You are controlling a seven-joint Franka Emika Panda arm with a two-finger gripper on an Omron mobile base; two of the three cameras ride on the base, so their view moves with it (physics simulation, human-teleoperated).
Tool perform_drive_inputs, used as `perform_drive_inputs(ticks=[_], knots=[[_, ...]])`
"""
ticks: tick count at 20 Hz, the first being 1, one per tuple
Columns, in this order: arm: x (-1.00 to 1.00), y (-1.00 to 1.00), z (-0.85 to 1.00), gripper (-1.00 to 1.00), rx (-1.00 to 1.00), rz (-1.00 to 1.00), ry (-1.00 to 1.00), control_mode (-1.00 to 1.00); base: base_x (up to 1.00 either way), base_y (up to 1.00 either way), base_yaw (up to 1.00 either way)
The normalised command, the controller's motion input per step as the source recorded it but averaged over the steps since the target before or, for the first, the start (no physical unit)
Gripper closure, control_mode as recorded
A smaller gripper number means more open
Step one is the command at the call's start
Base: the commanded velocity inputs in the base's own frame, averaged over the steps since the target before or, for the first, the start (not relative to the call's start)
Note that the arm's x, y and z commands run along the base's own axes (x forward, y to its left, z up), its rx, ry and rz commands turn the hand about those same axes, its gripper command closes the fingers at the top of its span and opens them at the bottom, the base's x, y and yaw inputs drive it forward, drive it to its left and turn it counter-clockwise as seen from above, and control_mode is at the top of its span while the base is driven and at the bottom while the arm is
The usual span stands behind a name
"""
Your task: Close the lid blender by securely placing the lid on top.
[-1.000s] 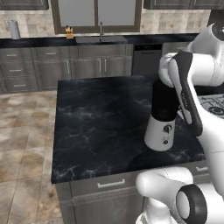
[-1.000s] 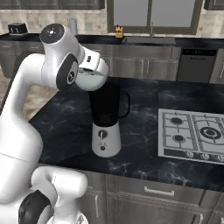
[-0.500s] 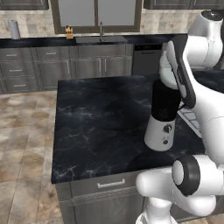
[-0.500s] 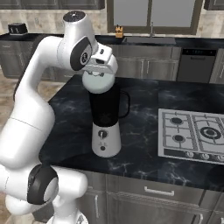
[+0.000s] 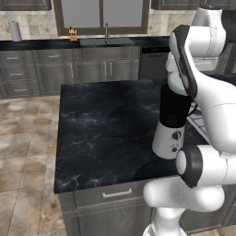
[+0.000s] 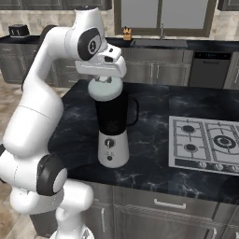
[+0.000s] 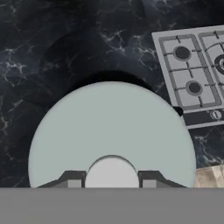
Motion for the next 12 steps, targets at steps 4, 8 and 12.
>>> perform_drive_inputs(ticks=[4, 8, 12], knots=[[0.0, 0.0, 0.0, 1.0, 0.0, 0.0, 0.11, -1.0, 0.0, 0.0, 0.0], [0.0, 0.0, -0.05, 1.0, 0.0, 0.0, 0.04, -1.0, 0.0, 0.0, 0.0], [0.0, 0.0, -0.16, 1.0, 0.0, 0.0, 0.0, -1.0, 0.0, 0.0, 0.0]])
